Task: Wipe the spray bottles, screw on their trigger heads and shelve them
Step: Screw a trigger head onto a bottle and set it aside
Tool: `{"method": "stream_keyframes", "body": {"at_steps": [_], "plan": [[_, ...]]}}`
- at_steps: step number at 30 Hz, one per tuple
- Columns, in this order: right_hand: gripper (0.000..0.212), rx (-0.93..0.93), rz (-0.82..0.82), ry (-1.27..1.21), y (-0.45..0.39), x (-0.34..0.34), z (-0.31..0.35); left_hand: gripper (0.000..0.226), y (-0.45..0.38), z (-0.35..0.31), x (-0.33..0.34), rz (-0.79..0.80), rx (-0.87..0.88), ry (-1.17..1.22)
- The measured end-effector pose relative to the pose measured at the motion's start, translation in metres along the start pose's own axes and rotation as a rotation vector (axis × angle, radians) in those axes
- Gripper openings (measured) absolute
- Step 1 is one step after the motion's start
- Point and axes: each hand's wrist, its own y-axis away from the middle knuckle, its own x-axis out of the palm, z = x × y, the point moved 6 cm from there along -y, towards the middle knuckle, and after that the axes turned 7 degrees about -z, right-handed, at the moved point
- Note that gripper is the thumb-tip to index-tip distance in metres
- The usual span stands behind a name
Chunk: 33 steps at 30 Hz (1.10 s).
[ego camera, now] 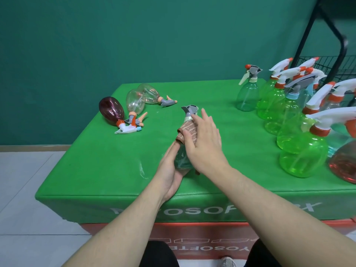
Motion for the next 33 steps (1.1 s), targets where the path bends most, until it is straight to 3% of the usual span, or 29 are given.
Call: {"method": "stream_keyframes", "body": {"at_steps": [6,14,20,24,29,33], "plan": [[0.048,0.035,0.001,-0.001,0.007,0.009,0.002,0.063,0.002,-0.003,0.001,-0.016,0.024,0.035],[0.057,-0.146,0.048,0.157,0.03,0.015,0.001,0.045,0.004,-0.002,0.001,-0.042,-0.035,0.085],[0.048,-0.302,0.05,0.117,0.054,0.019,-0.004,0.067,0.008,-0.001,-0.003,-0.072,-0.076,0.049],[0.043,-0.388,0.035,0.098,0.065,0.017,-0.011,0.101,0.002,0.002,-0.008,-0.082,-0.055,0.052],[0.042,-0.462,0.022,0.057,0.079,0.016,-0.019,0.068,-0.001,0.0,-0.008,-0.062,0.014,0.068],[0.042,-0.455,0.026,0.033,0.086,0.014,-0.016,0.066,-0.002,0.002,-0.01,-0.09,0.023,0.062]]}}
